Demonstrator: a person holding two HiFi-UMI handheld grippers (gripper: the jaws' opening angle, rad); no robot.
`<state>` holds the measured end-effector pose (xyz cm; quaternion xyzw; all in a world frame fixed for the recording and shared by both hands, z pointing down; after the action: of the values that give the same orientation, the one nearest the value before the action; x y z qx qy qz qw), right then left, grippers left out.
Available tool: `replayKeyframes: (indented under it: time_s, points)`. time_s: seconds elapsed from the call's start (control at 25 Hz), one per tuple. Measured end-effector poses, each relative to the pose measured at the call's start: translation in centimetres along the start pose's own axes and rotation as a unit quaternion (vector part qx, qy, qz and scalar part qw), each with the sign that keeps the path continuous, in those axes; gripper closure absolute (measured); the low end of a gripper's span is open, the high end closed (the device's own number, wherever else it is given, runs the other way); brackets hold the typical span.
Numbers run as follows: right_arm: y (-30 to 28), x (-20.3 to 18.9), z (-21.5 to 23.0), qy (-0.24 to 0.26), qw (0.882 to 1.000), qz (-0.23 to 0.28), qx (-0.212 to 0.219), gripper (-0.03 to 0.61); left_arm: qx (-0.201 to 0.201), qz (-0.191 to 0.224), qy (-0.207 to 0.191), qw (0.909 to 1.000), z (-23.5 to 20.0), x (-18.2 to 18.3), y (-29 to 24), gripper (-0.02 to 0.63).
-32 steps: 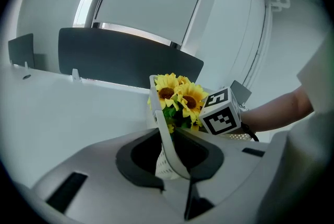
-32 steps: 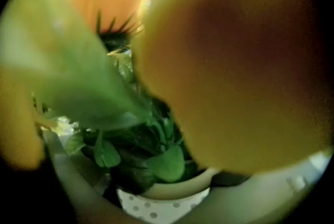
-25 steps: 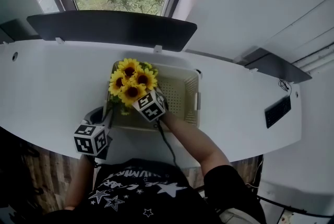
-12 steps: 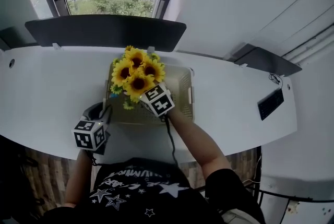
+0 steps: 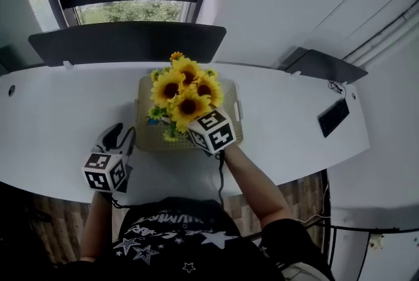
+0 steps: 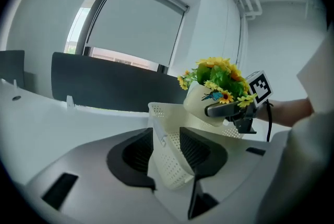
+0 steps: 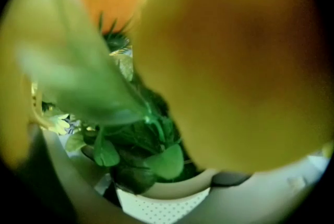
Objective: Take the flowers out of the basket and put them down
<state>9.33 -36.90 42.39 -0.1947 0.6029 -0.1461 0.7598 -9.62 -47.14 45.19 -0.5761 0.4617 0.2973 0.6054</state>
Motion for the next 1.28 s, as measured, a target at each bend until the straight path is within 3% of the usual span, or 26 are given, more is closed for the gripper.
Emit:
replayKeyframes:
  time_s: [0.24, 0.4, 0.68, 1.28]
  points:
    - [2.4, -0.6, -1.9, -0.006, 0.999, 0.02, -0.046, 0.051, -0.028, 0.047, -0.041, 0.9977, -0.2, 2.2, 1.3, 0.469]
    - [4.5, -1.5, -2.5, -0.02, 0.996, 0.037, -0.075, 0.051, -0.053, 0.054, -0.047, 0.996, 0.5, 2.4, 1.3, 0.575]
    - [8.0, -3.5, -1.0, -0.021, 0.993, 0.041, -0.109, 0.051, -0.076, 0.062, -0.058, 0.9935, 3.2, 2.9, 0.6, 0.603]
    - [17.4, -6.4, 8.8, -0.017, 0.991, 0.071, -0.11, 0.051, -0.019, 0.07, -0.056, 0.9958, 13.8, 4.0, -2.3, 0.603]
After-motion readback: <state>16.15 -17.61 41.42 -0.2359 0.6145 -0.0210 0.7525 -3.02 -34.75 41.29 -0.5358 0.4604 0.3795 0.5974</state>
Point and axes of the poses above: the fingertips, and each gripper's own axes: y backward along the fingers, z to its right, x out of its top, the point moved 6 cm from there along y, backward along the fingers, and after that the axes turned 11 degrees about -y, right-handed, at the moved point
